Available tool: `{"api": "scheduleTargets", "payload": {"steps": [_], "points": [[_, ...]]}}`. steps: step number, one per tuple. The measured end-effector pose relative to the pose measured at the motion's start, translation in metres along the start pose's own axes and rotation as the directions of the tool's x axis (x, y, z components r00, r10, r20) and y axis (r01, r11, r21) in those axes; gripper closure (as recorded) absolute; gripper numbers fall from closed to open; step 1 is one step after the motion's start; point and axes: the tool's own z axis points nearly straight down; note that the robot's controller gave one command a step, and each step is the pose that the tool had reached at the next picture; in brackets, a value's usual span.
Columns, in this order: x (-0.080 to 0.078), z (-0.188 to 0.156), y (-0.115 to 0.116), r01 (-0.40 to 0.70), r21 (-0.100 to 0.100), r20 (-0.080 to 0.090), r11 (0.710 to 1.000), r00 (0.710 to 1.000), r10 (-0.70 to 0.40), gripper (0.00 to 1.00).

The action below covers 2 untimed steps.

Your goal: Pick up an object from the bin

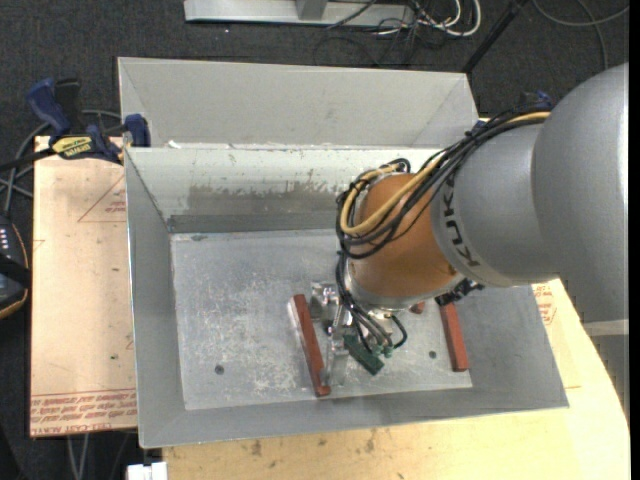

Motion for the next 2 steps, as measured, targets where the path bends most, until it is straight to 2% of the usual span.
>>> {"api": "scheduleTargets", "payload": {"steps": [1, 2], "points": [[-0.012, -0.013, 0.036, 0.109, 0.0, 0.005, 0.994, 0.994, -0.109, 0.0], [0.0, 0.001, -0.047, 0.09, 0.006, -0.001, 0.996, 0.996, -0.09, 0.0]]}}
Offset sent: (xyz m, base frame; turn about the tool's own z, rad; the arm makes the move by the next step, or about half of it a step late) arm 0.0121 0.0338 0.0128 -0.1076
